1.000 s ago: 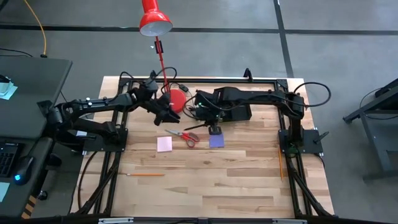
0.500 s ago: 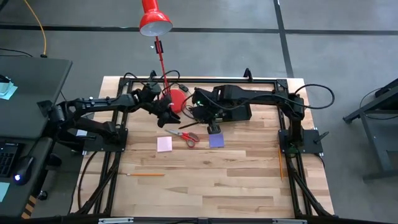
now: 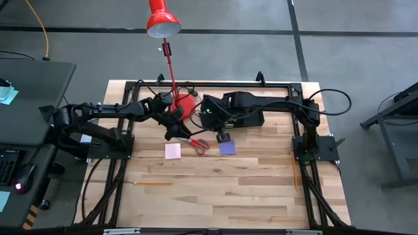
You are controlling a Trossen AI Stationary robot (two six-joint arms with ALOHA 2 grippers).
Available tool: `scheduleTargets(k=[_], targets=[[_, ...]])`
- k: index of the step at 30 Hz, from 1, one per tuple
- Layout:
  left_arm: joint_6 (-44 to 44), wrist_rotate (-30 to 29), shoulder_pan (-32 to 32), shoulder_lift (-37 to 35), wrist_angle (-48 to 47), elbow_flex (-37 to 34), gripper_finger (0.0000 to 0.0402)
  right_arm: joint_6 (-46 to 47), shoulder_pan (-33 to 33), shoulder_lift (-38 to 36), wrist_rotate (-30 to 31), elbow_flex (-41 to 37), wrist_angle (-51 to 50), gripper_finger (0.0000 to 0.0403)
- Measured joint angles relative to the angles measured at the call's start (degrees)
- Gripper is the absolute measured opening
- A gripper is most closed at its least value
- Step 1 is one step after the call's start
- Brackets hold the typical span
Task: Pick and place office supplies into organizer
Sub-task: Put the black pen into the black desk organizer
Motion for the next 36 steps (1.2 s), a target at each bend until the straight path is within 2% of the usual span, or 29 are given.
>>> scheduleTargets(k=[7, 10, 13, 17, 19, 23, 27, 31, 36], targets=[[-1.3, 0.3, -1.2, 1.4, 0.8, 0.0, 0.0172, -0.1, 0.1, 0.0, 0.1, 0.0, 1.8, 0.0007], [-1.3, 1.1, -1.1, 1.5, 0.6, 0.0, 0.0157, -0.2, 0.1, 0.0, 0.2, 0.0, 1.6, 0.0008], [-1.3, 1.2, -1.1, 1.8, 0.6, 0.0, 0.0118, -0.8, 0.3, 0.0, -0.2, 0.0, 1.6, 0.0006], [-1.5, 1.2, -1.1, 1.7, 0.6, 0.0, 0.0039, -1.6, 0.7, 0.0, -0.4, 0.0, 1.6, 0.0008], [-1.5, 1.2, -1.1, 1.8, 0.3, 0.0, 0.002, -1.6, 0.7, 0.0, -0.2, 0.0, 1.6, 0.001], [-1.5, 1.2, -1.1, 1.8, 0.3, 0.0, 0.0029, -1.3, 0.7, 0.0, 1.0, 0.0, 1.6, 0.001], [-1.5, 1.6, -1.0, 1.8, 0.3, 0.0, 0.002, 1.1, 0.4, 0.0, 1.4, 0.0, 1.6, 0.0013], [-1.2, 1.1, -1.0, 1.8, 0.6, 0.0, 0.002, 7.8, -1.1, 0.0, -1.7, 0.0, 1.7, 0.0035], [-0.1, 0.5, -1.0, 1.6, 1.2, 0.1, 0.002, 12.9, -3.1, -2.0, -2.7, -0.1, 2.4, 0.007]])
